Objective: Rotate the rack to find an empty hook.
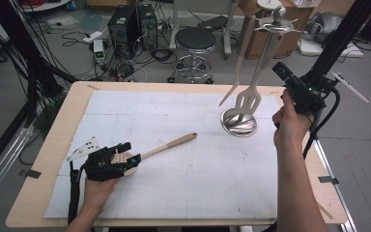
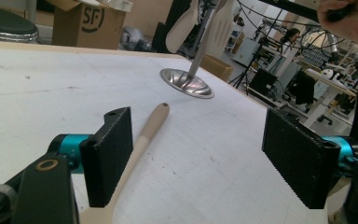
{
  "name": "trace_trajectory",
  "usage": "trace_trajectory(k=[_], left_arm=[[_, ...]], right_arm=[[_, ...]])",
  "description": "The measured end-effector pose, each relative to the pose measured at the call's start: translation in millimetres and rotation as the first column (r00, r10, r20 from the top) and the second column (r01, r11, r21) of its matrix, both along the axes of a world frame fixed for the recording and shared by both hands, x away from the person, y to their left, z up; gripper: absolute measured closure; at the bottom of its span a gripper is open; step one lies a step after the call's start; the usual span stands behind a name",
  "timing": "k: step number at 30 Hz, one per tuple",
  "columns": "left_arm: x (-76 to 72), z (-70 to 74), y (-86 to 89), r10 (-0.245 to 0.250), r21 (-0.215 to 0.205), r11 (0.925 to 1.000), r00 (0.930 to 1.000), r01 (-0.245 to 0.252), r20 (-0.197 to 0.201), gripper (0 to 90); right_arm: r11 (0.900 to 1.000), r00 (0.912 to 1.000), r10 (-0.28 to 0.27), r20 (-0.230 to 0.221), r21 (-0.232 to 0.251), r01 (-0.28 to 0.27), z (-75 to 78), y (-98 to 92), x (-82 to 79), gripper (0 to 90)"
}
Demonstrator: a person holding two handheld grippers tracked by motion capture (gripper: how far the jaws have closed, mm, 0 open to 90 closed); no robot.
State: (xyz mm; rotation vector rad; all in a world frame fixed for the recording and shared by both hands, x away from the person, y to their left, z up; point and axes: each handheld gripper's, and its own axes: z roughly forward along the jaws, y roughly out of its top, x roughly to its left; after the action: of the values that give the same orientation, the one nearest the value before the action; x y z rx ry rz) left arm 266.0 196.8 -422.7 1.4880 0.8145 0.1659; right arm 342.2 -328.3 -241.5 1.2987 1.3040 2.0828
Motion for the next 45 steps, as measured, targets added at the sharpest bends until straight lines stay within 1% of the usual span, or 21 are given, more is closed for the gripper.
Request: trace_trajectory(k=[3,5,6,7,9,11,13,18,20,22,24,27,30,35,45], left_arm=[[0.2,-2.0,-0.3,-0.001,-0.004,1.0000,0.9999,0.001,-0.010,25.2],[0.4,-2.5,1.2,-0.004,-0.003,1.0000,0.9999,0.004,-0.012,25.2],[0.3,-2.5,2.3,-0.003,-0.011,0.9999,0.9999,0.003,-0.010,25.2],[0.4,-2.3,3.2,0.000,-0.015,0.9999,1.0000,0.000,-0.006,25.2],[0.0,-2.0,4.1,0.000,-0.019,0.9998,1.0000,0.000,-0.007,25.2],[-0.2,-2.4,4.4,-0.003,-0.018,0.9998,1.0000,0.003,-0.008,25.2],[-0.7,-2.9,4.5,0.000,-0.017,0.9999,1.0000,0.000,-0.009,25.2],[-2.7,-3.7,7.3,0.002,-0.018,0.9998,1.0000,-0.002,-0.009,25.2],[-3.2,-4.0,8.8,0.004,-0.020,0.9998,1.0000,-0.004,-0.008,25.2],[-3.3,-4.0,10.1,0.007,-0.016,0.9999,1.0000,-0.007,-0.006,25.2],[-3.6,-4.2,10.3,0.010,-0.023,0.9997,0.9999,-0.011,-0.010,25.2],[-3.2,-4.9,10.9,0.009,-0.019,0.9998,0.9999,-0.010,-0.012,25.2],[-2.6,-5.6,9.9,0.007,-0.018,0.9998,0.9999,-0.007,-0.014,25.2],[-3.0,-5.3,8.8,0.001,-0.017,0.9999,0.9999,-0.001,-0.015,25.2],[-3.4,-4.0,7.7,-0.001,-0.019,0.9998,1.0000,0.001,-0.009,25.2]], right_arm=[[1.000,0.9998,-0.016,0.013,0.012,0.016,0.9,-1.4,2.6,89.7],[1.000,0.9993,-0.028,0.024,0.012,0.028,2.3,-2.2,4.4,89.7],[0.999,0.9992,-0.027,0.028,0.019,0.027,3.3,-2.0,5.3,89.7],[0.999,0.9988,-0.038,0.032,0.015,0.037,4.3,-2.2,7.3,89.8],[0.999,0.9988,-0.037,0.031,0.024,0.036,5.5,-2.7,10.5,89.8],[0.998,0.9987,-0.042,0.028,0.047,0.041,6.9,-2.6,14.2,89.9],[0.998,0.9983,-0.051,0.028,0.046,0.049,8.2,-3.5,17.2,89.9],[0.995,0.9969,-0.065,0.044,0.079,0.061,13.1,-5.9,24.8,89.9],[0.994,0.9964,-0.073,0.042,0.082,0.070,15.1,-5.8,29.1,89.9],[0.994,0.9958,-0.083,0.039,0.074,0.080,16.5,-6.1,32.9,89.9],[0.993,0.9955,-0.087,0.038,0.081,0.083,18.6,-7.1,37.2,89.9],[0.992,0.9939,-0.100,0.048,0.085,0.095,23.5,-8.6,42.6,89.9],[0.992,0.9938,-0.101,0.045,0.086,0.097,26.2,-7.6,46.8,89.9],[0.992,0.9946,-0.095,0.042,0.085,0.091,25.2,-3.0,49.1,90.0],[0.994,0.9963,-0.078,0.036,0.078,0.075,25.6,5.3,47.7,90.0]])
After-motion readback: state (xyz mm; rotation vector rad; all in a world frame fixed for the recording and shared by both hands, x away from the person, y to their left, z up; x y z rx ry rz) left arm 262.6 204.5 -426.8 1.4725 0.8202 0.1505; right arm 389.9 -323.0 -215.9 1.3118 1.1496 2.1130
